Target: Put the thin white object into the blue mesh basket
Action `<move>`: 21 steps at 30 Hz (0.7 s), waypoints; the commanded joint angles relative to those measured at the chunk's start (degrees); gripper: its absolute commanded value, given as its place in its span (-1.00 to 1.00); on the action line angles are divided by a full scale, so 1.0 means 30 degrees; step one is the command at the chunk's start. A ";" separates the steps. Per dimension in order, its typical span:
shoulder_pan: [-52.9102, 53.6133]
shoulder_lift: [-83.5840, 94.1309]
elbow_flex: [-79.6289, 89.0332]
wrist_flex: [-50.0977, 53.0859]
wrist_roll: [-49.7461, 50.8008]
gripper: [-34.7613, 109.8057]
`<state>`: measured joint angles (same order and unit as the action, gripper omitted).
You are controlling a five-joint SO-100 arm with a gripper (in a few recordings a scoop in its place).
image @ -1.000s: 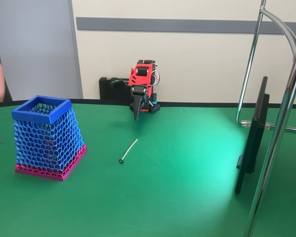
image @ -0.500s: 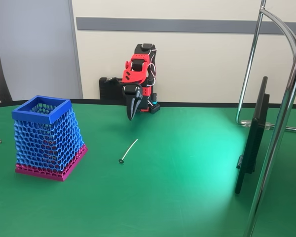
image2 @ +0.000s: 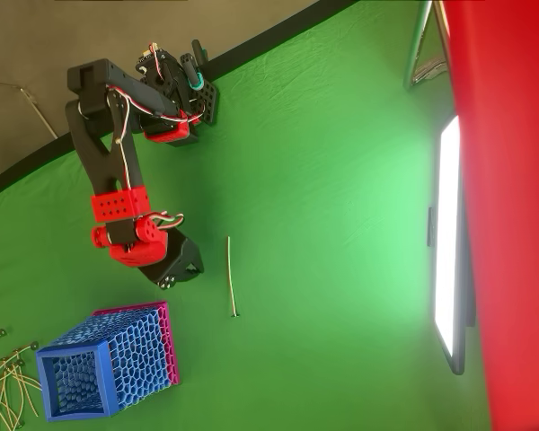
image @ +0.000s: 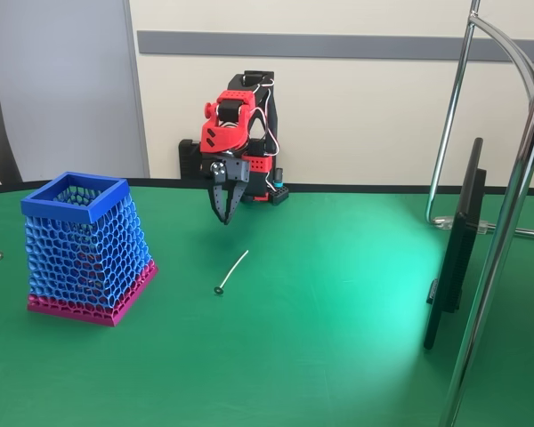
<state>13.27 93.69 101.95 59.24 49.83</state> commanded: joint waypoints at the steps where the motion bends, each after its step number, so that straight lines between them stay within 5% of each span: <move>1: -0.0088 -0.1113 -0.2080 0.0117 0.2227 -0.51; 21: -0.0791 -0.9697 -0.9111 0.0205 0.8701 -0.51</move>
<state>11.34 64.78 77.34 59.41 74.71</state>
